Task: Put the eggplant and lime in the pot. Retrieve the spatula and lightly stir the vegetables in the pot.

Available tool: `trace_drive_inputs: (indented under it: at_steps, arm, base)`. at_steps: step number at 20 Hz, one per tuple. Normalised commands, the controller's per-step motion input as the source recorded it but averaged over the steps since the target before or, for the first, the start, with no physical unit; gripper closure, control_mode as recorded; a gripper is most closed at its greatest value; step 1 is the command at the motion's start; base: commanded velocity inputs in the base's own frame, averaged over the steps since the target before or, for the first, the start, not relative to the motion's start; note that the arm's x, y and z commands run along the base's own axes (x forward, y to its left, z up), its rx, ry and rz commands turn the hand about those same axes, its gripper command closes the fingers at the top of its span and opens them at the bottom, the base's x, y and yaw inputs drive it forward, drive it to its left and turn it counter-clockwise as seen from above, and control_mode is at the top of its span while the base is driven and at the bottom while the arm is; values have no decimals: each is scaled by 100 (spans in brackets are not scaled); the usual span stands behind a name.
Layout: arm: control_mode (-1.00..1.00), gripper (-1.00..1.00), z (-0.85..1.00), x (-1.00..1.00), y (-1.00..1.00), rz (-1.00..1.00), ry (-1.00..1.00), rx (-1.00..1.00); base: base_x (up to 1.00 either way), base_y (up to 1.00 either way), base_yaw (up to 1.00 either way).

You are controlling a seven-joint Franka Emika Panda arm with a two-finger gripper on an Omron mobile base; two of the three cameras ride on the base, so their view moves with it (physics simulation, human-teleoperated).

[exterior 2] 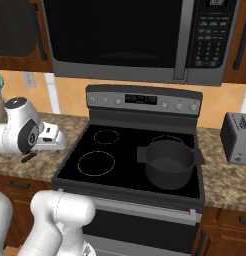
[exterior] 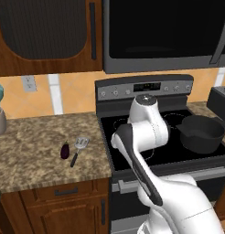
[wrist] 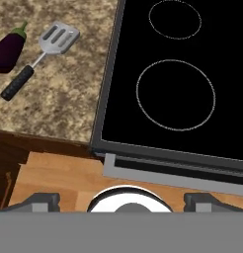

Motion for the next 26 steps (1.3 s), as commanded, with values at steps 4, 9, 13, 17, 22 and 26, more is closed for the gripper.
trace_drive_inputs:
  at_steps: [4, 9, 13, 17, 22, 26]
  arm:
    - [-100, -100, 0, 18, 100, 4, 5, 0]
    - [-100, -100, 0, 31, 100, 4, 4, 0]
    - [-100, -100, -6, 57, 96, 3, 4, 0]
    - [-100, -100, -26, 63, 75, 1, 1, 0]
    - [-100, -100, -49, 55, 41, 0, 0, 0]
    - [-100, -100, -53, 58, 23, 0, 0, 0]
  base:
    - [0, 0, 0]
    - [0, 0, 0]
    - [0, 0, 0]
    - [0, 0, 0]
    - [0, 0, 0]
    - [0, 0, 0]
